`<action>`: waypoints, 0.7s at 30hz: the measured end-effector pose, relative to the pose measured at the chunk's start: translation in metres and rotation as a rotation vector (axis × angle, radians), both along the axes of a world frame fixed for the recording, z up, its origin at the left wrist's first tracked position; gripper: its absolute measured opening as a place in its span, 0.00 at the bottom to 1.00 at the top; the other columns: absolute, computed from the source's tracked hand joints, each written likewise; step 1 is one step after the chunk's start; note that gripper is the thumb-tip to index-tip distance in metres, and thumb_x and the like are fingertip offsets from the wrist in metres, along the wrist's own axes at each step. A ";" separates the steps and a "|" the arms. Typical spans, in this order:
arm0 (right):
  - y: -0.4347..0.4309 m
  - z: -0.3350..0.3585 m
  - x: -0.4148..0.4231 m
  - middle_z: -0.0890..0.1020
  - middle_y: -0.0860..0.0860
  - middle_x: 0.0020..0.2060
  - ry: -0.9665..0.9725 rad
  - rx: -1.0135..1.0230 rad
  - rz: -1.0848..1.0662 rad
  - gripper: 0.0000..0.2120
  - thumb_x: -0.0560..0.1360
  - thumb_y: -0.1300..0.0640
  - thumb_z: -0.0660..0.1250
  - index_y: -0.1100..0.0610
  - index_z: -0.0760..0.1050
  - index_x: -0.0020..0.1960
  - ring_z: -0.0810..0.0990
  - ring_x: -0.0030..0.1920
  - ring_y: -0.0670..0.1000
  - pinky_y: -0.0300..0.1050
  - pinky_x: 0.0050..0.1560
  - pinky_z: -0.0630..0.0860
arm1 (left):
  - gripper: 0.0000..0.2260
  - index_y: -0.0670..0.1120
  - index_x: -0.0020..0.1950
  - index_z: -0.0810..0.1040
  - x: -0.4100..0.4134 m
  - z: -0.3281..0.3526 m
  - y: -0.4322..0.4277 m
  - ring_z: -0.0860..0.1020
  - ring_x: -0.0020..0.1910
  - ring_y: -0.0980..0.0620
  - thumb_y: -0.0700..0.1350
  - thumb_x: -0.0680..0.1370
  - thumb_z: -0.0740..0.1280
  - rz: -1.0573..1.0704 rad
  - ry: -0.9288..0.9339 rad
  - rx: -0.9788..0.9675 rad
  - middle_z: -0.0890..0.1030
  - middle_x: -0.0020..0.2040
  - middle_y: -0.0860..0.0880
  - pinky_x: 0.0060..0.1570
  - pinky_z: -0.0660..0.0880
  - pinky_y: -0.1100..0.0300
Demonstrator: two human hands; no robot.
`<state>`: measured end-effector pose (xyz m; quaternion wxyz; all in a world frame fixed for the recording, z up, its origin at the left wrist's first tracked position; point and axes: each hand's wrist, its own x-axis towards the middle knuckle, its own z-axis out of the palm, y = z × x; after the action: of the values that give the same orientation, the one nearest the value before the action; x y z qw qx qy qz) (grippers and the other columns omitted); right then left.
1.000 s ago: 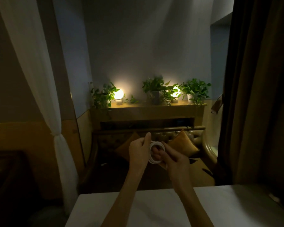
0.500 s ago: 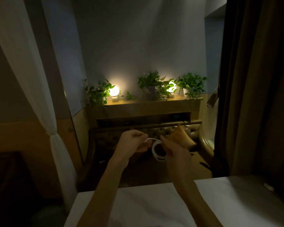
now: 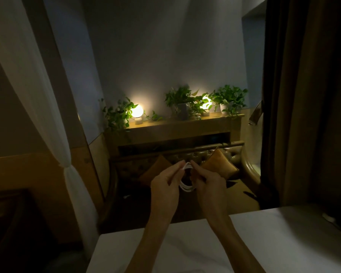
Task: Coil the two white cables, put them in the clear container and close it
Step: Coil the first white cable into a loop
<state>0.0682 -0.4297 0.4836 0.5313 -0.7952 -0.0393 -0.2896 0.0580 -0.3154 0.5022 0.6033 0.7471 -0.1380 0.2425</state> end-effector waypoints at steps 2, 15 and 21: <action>-0.001 0.004 -0.002 0.82 0.51 0.55 -0.021 0.032 0.018 0.18 0.78 0.62 0.64 0.51 0.75 0.66 0.76 0.44 0.36 0.29 0.45 0.75 | 0.12 0.55 0.59 0.78 -0.001 0.002 -0.002 0.79 0.58 0.61 0.42 0.79 0.64 -0.001 -0.041 -0.004 0.81 0.56 0.58 0.58 0.77 0.60; -0.008 0.017 -0.014 0.81 0.41 0.54 -0.064 0.160 0.220 0.15 0.77 0.58 0.66 0.50 0.77 0.63 0.79 0.55 0.38 0.37 0.52 0.80 | 0.23 0.48 0.72 0.67 0.008 0.009 0.007 0.76 0.62 0.60 0.40 0.78 0.66 -0.107 0.035 0.065 0.75 0.67 0.53 0.55 0.76 0.69; -0.010 0.019 -0.016 0.81 0.36 0.49 -0.036 0.196 0.239 0.14 0.76 0.56 0.67 0.49 0.78 0.61 0.81 0.51 0.39 0.37 0.48 0.81 | 0.12 0.46 0.62 0.78 0.001 0.015 0.021 0.81 0.56 0.53 0.43 0.79 0.64 -0.235 0.123 0.110 0.82 0.57 0.48 0.57 0.79 0.56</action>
<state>0.0518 -0.4397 0.5025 0.6363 -0.7239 -0.1146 -0.2408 0.0590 -0.2942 0.5168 0.5929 0.7713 -0.2003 0.1161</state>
